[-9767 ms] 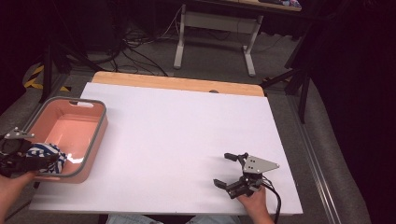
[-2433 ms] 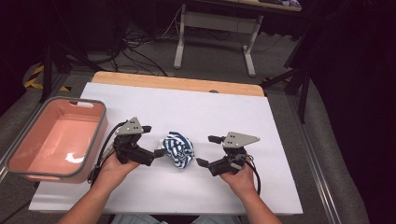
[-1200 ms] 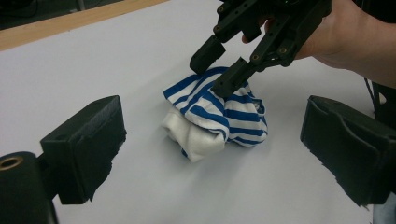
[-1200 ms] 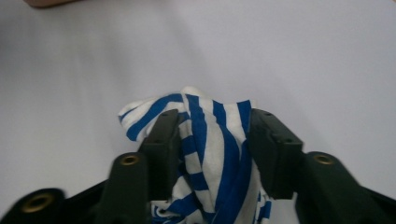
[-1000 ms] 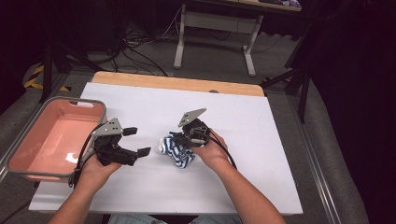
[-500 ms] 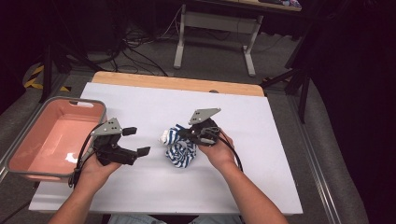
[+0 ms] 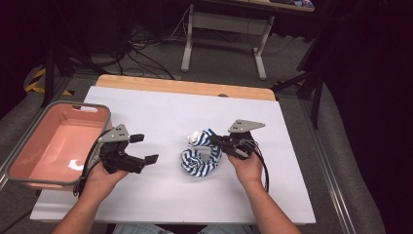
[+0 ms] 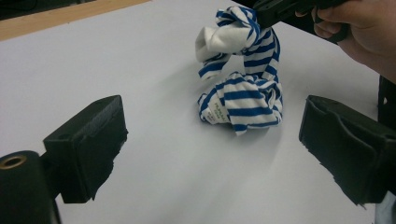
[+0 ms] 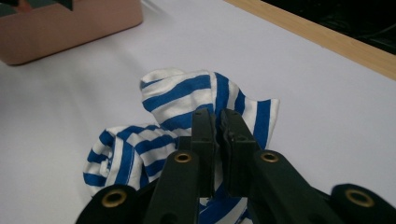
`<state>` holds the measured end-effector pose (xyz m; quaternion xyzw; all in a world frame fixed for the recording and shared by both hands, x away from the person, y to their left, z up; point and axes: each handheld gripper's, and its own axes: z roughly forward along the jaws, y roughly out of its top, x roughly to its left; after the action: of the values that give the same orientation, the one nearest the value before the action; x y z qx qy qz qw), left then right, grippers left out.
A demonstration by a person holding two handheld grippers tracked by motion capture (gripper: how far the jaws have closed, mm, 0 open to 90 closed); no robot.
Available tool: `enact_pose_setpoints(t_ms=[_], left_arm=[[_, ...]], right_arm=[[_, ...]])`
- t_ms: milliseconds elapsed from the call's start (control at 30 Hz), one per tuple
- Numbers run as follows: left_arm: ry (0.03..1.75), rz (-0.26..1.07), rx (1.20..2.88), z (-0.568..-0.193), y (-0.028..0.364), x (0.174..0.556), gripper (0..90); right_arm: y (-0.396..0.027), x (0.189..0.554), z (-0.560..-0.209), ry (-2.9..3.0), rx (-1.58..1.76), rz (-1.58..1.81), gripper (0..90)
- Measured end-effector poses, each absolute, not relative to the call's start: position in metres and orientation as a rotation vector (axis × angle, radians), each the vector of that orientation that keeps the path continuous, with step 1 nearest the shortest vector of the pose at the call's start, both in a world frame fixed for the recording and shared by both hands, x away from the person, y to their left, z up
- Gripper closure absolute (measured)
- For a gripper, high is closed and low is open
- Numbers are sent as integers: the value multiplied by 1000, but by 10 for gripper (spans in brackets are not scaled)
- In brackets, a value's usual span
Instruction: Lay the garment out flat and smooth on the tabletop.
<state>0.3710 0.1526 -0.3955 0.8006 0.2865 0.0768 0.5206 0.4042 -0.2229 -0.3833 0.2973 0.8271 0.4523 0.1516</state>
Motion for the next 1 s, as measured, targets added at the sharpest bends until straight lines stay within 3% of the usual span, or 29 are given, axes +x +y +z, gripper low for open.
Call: enact_pose_setpoints(t_ms=[533,667,833,867,900,1000], left_arm=[[683,173,1935,-399,146,371,82],[682,166,1939,-400,144,371,82],[672,163,1946,-401,140,371,81],[672,163,1946,-401,140,371,79],[669,154,1948,-402,137,371,76],[660,146,1959,-404,131,373,56]], right_arm=[[-286,400,-414,2234,1172,1218,829],[-295,398,-420,2203,1215,1174,779],[-308,394,-425,2162,1272,1176,581],[-308,394,-425,2162,1272,1176,581],[-314,391,-426,2138,1278,1222,464],[-321,385,-426,2099,1265,1267,285]])
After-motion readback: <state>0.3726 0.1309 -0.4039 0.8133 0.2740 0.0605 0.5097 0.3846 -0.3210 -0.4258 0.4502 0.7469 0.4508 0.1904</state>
